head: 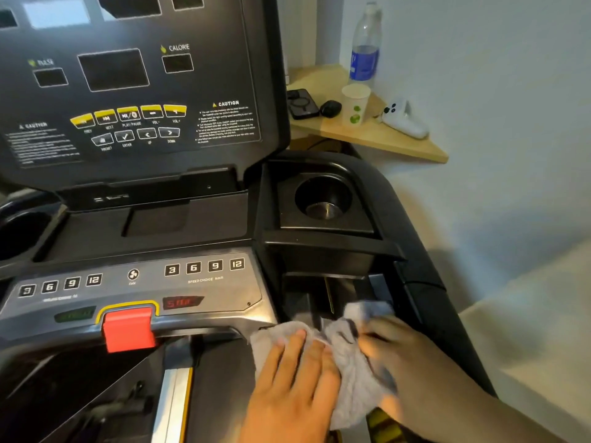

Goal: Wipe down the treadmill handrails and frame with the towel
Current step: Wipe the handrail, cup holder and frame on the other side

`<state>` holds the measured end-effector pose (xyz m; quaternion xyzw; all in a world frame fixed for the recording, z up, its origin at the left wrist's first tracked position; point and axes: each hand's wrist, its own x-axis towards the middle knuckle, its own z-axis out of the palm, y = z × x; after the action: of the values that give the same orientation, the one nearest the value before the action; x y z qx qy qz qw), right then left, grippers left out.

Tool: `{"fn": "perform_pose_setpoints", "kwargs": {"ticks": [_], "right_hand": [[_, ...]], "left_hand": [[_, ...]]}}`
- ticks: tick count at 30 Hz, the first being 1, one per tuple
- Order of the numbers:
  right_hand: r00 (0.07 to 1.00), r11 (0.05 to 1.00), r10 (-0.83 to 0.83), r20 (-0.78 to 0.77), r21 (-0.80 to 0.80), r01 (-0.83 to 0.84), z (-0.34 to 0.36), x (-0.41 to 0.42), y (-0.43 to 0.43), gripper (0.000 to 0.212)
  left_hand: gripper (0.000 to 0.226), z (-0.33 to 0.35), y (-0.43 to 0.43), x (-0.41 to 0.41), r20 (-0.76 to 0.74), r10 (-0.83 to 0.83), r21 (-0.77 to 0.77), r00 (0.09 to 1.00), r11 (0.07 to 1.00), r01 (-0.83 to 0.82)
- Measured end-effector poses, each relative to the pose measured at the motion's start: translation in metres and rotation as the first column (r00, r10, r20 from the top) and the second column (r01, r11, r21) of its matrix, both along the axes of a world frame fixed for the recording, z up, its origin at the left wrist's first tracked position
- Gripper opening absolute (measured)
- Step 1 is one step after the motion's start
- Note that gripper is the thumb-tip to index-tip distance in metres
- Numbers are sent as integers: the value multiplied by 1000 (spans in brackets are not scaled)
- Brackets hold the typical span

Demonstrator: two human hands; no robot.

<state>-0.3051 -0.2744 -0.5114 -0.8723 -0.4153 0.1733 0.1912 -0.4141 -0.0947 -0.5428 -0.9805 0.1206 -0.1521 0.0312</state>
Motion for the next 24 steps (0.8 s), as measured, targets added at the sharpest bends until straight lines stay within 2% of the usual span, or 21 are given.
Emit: {"fn": "perform_pose_setpoints", "kwargs": {"ticks": [1, 3, 5, 6, 8, 10, 11, 13, 14, 16, 17, 19, 21, 23, 24], "right_hand": [[1000, 998, 21, 18, -59, -20, 0, 0, -11, 49], [998, 986, 58, -13, -158, -60, 4, 0, -25, 48], [989, 976, 93, 115, -205, -68, 10, 11, -34, 45], [985, 979, 32, 169, -203, 3, 19, 18, -33, 46], [950, 995, -100, 296, 32, 95, 27, 39, -26, 47], [907, 952, -258, 334, 247, 179, 40, 64, -7, 40], [900, 935, -317, 300, 257, 244, 44, 74, 6, 44], [931, 939, -342, 126, 93, 332, 43, 81, 36, 71], [949, 953, -300, 94, -22, 303, 36, 77, 51, 87], [961, 956, -215, 172, -167, 243, 18, 63, 79, 98], [952, 952, -220, 214, -164, 258, 11, 58, 91, 95], [922, 945, -302, 241, -50, 323, 2, 63, 109, 82], [906, 938, -346, 243, 116, 327, -10, 78, 120, 66], [881, 891, -405, 243, 319, 322, -15, 86, 129, 57], [867, 865, -442, 231, 368, 343, -16, 88, 134, 56]], "left_hand": [[30, -6, -12, 3, -20, 35, 41, 999, 999, -34], [30, -14, -31, 9, -73, -57, -23, 996, 998, 56], [35, 3, -30, 28, -136, -117, -137, 984, 986, 98], [47, 14, -25, 39, -154, -120, -189, 981, 978, 90], [65, 42, -12, 59, -108, -82, -309, 991, 950, 45], [58, 68, 3, 86, 51, -69, -374, 996, 924, 83], [52, 76, 13, 102, 96, -39, -341, 995, 937, 70], [48, 79, 38, 127, 34, 66, -202, 997, 978, -58], [51, 73, 49, 132, -56, 118, -126, 991, 984, -124], [63, 57, 73, 127, -187, 164, -74, 969, 981, -180], [71, 52, 82, 122, -216, 152, -83, 964, 981, -173], [72, 48, 94, 116, -193, 105, -156, 976, 978, -136], [62, 51, 96, 120, -180, 82, -285, 980, 949, -132], [55, 56, 92, 131, -143, 86, -367, 986, 921, -133], [54, 59, 88, 136, -130, 94, -389, 987, 911, -138]]}}
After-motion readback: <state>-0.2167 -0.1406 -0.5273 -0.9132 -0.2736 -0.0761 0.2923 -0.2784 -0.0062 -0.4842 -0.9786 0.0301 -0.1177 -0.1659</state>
